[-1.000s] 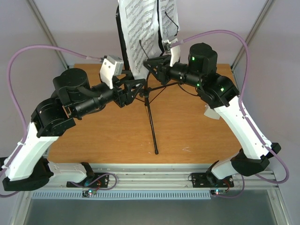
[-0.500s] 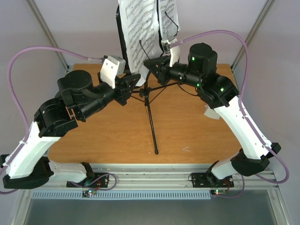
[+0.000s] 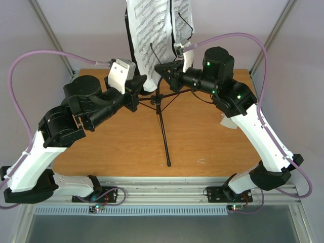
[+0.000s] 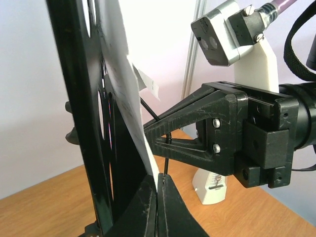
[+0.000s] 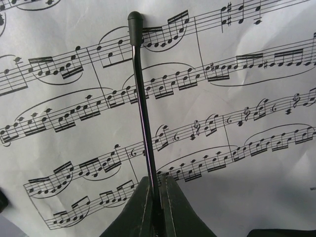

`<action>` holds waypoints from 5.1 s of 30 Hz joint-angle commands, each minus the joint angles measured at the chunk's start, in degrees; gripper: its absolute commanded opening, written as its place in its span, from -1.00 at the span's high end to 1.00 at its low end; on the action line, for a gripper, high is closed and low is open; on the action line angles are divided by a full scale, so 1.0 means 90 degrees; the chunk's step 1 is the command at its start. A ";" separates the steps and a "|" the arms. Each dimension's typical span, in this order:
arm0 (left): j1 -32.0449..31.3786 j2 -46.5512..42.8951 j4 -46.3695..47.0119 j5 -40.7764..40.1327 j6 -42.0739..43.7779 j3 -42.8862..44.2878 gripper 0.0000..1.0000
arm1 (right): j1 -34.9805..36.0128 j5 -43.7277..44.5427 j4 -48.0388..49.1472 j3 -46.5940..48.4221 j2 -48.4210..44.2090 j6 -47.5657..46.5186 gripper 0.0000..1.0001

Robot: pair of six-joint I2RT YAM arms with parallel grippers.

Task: Pack up the instrument practice props
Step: Pick up the sheet music from the music stand, then place the sheet music at the center of the board.

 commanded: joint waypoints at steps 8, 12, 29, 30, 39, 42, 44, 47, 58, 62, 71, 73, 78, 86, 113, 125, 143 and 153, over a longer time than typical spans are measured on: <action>-0.0033 -0.0213 0.0391 -0.0068 0.0150 -0.0030 0.99 | -0.0022 0.0379 0.0098 -0.0196 -0.0049 -0.0097 0.98; -0.0033 -0.0317 0.0286 0.0067 0.0144 -0.0011 0.99 | -0.0025 0.0440 0.0099 -0.0208 -0.0030 -0.0081 0.98; -0.0033 -0.0956 -0.0254 0.0039 0.0168 -0.0098 0.99 | -0.0027 0.0583 0.0103 -0.0185 0.0028 0.0031 0.97; -0.0033 -0.0988 -0.0409 0.0039 0.0163 -0.0058 0.99 | -0.0026 0.0588 0.0102 -0.0177 0.0033 0.0031 0.98; -0.0033 -0.1377 -0.1326 -0.0123 0.0087 -0.0078 0.99 | -0.0025 0.0595 0.0108 -0.0152 0.0129 0.0099 0.98; -0.0033 -0.1701 -0.1415 -0.0079 -0.0031 -0.0307 0.99 | -0.0025 0.0594 0.0109 -0.0149 0.0156 0.0119 0.98; -0.0033 -0.1913 -0.1493 0.0016 -0.0157 -0.0443 0.99 | -0.0026 0.0592 0.0099 -0.0154 0.0161 0.0129 0.98; -0.0032 -0.2129 -0.1674 0.0130 -0.0367 -0.0542 0.99 | -0.0021 0.0616 0.0080 -0.0157 0.0163 0.0129 0.98; -0.0034 -0.2570 -0.2165 0.0802 -0.0650 -0.0523 0.99 | -0.0024 0.0592 0.0238 -0.0261 0.0158 0.0135 0.98; -0.0033 -0.2445 -0.2529 0.1682 -0.0538 -0.0514 0.99 | -0.0022 0.0549 0.0179 -0.0233 0.0199 0.0086 0.72; -0.0034 -0.2236 -0.2895 0.2503 -0.0551 -0.0881 0.99 | -0.0025 0.0763 0.0147 -0.0756 -0.0390 -0.0085 -0.45; -0.0033 -0.2308 -0.2781 0.2698 -0.0549 -0.1037 0.99 | -0.0022 0.0885 0.0131 -0.0983 -0.0630 -0.0077 -0.60; -0.0033 -0.2371 -0.2534 0.3365 -0.0590 -0.1530 0.99 | -0.0029 0.1628 0.0028 -0.2034 -0.1579 0.0124 -0.81; -0.0035 -0.2254 -0.1954 0.4492 -0.0497 -0.2605 0.99 | -0.0038 0.3567 -0.0436 -0.3589 -0.3213 0.0246 -0.95; -0.1489 0.0664 0.0297 0.3735 -0.0352 -0.3431 0.99 | -0.0035 0.5715 -0.0739 -0.5242 -0.5832 -0.0091 -0.97; -0.1652 0.2122 0.0823 0.4276 -0.0096 -0.2364 0.99 | -0.0038 0.5872 -0.0853 -0.5237 -0.6144 -0.0138 -0.97; -0.0983 0.3616 0.3034 0.4370 -0.1283 -0.2626 0.99 | -0.0032 0.5987 -0.0886 -0.5316 -0.6340 -0.0135 -0.97; -0.0708 0.4352 0.4198 0.3818 -0.2578 -0.3748 0.99 | -0.0037 0.6041 -0.0915 -0.5339 -0.6397 -0.0125 -0.97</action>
